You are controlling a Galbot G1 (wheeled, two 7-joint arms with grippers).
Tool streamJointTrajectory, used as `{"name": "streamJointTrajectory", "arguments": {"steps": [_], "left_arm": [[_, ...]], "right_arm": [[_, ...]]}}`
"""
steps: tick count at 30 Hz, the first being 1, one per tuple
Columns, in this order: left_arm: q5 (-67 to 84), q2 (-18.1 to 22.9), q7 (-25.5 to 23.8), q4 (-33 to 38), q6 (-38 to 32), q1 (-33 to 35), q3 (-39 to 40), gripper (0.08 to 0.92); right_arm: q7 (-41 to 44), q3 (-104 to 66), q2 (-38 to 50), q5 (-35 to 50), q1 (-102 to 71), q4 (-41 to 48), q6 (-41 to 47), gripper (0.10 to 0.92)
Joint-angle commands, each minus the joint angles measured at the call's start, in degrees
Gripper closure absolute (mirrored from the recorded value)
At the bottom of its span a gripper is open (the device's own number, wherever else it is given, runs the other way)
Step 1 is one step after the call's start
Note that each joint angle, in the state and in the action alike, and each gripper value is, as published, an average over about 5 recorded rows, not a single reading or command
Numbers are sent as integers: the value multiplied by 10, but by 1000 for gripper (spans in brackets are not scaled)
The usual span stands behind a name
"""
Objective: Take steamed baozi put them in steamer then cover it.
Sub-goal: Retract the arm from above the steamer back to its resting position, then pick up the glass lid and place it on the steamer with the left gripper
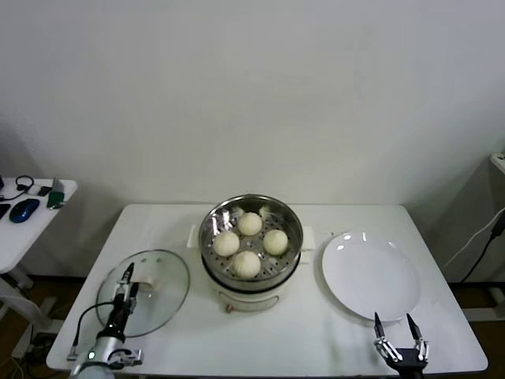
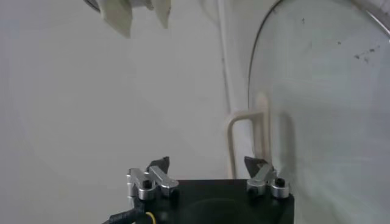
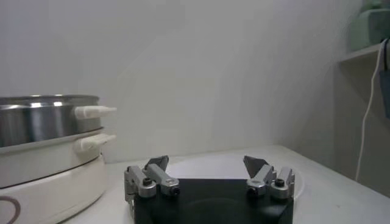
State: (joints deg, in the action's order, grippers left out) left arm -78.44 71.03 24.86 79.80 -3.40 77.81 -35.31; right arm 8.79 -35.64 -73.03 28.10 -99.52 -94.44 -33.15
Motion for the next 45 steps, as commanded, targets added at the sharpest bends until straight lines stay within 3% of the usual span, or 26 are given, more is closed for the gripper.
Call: {"name": "streamJointTrajectory", "arguments": {"steps": [1, 20, 25, 30, 39, 45], "left_arm": [[-4, 5, -8, -24, 0, -24, 5, 306], [3, 12, -7, -34, -1, -16, 0, 838], [28, 9, -9, 8, 3, -3, 1, 854], [91, -15, -46, 125, 39, 25, 6, 854], [234, -117, -188, 362, 204, 60, 6, 854], [259, -191, -260, 452, 323, 12, 62, 854]], "right_arm": [[0, 1, -1, -2, -1, 3, -3, 203], [2, 0, -2, -13, 0, 2, -7, 203], [3, -2, -2, -18, -1, -2, -7, 203], [-5, -9, -2, -36, -3, -9, 3, 203], [-30, -17, 0, -73, -15, -29, 38, 203], [-42, -20, -2, -82, -20, -45, 49, 203]]}}
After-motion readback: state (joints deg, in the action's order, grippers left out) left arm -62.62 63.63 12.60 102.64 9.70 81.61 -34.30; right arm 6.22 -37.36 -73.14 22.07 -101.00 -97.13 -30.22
